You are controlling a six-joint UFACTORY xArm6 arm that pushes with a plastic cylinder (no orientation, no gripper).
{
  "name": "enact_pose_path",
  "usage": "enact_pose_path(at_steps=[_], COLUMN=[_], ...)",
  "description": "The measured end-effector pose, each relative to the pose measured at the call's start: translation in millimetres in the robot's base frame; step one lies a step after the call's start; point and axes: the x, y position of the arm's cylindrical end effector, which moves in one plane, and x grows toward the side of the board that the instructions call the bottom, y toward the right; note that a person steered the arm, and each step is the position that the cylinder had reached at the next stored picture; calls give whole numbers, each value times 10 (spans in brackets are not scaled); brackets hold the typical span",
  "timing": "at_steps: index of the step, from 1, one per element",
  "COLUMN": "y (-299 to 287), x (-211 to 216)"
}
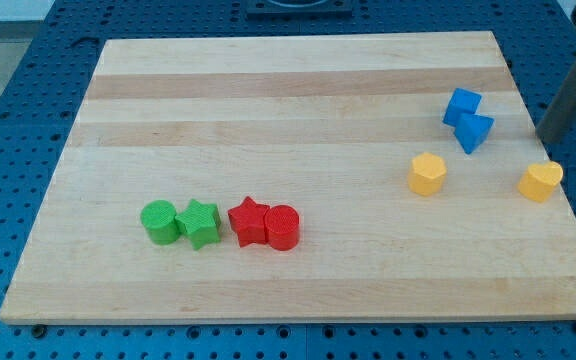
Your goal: Move the yellow heart slightly to the left
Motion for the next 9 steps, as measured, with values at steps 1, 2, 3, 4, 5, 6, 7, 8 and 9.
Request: enact_pose_path(at_steps=[1, 2, 3, 4, 5, 6, 7, 8, 9], y=[24, 24, 24, 24, -37, -232, -252, -481, -526], x=[275, 467, 521, 730, 730, 730, 730, 731, 730])
